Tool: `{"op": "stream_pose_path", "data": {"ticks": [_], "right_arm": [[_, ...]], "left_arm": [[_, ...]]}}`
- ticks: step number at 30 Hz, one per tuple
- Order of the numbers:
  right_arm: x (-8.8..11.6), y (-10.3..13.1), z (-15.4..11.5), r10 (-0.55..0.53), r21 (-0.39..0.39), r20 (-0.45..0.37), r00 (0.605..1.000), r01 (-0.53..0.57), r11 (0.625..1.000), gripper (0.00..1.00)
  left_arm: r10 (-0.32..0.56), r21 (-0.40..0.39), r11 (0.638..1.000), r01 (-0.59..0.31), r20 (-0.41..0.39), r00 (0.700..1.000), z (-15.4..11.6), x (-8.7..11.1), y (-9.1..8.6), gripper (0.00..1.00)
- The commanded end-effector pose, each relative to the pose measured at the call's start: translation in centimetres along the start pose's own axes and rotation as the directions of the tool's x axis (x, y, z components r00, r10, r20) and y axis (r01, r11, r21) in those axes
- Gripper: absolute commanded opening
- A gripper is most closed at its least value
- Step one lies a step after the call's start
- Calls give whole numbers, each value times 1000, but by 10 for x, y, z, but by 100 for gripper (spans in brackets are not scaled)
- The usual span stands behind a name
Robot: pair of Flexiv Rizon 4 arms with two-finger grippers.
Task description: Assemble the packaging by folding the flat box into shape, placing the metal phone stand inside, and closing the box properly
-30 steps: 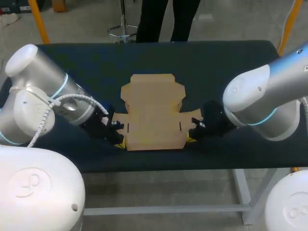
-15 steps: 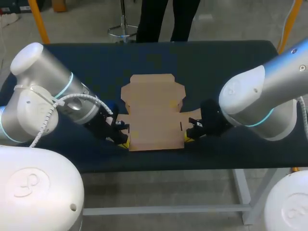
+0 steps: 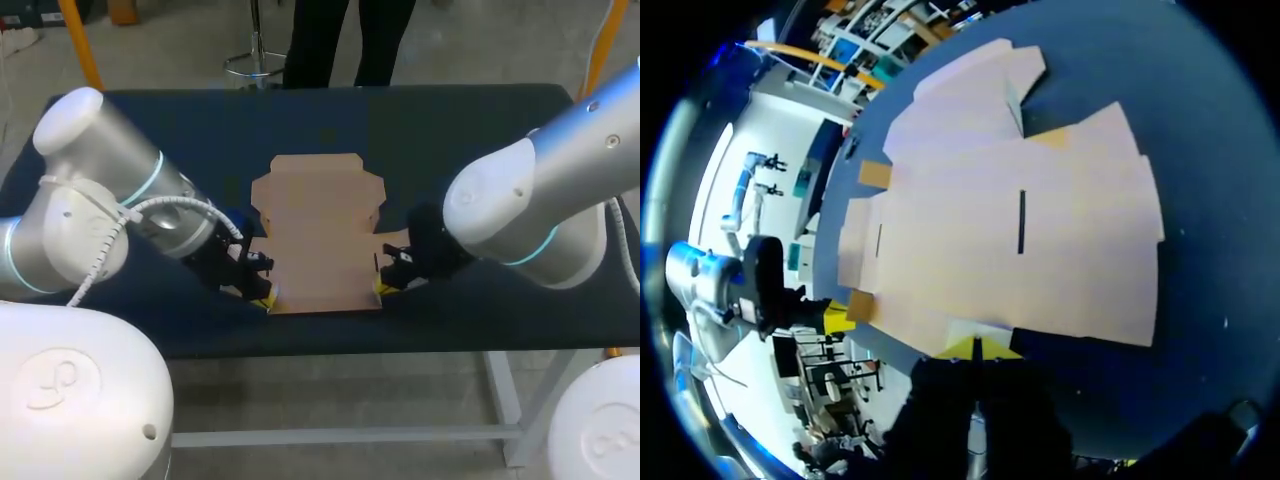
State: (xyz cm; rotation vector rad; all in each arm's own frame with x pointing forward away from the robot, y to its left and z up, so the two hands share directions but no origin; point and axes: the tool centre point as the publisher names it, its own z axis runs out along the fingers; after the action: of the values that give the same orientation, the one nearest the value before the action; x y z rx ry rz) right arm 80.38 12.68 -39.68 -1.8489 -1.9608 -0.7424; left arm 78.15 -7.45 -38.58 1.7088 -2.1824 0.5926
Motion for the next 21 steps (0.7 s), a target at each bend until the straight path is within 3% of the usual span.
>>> {"op": "stream_pose_path", "data": {"ticks": [1, 21], "right_arm": [[5, 0, 3, -3, 0, 27, 1000, 3, 1000, 0], [8, -4, 14, -29, 19, 67, 997, 28, 999, 0]], "left_arm": [[0, -3, 1000, 0, 10, 1000, 4, 3, -1, 0], [-19, 53, 998, 15, 79, 997, 17, 11, -5, 0]]}}
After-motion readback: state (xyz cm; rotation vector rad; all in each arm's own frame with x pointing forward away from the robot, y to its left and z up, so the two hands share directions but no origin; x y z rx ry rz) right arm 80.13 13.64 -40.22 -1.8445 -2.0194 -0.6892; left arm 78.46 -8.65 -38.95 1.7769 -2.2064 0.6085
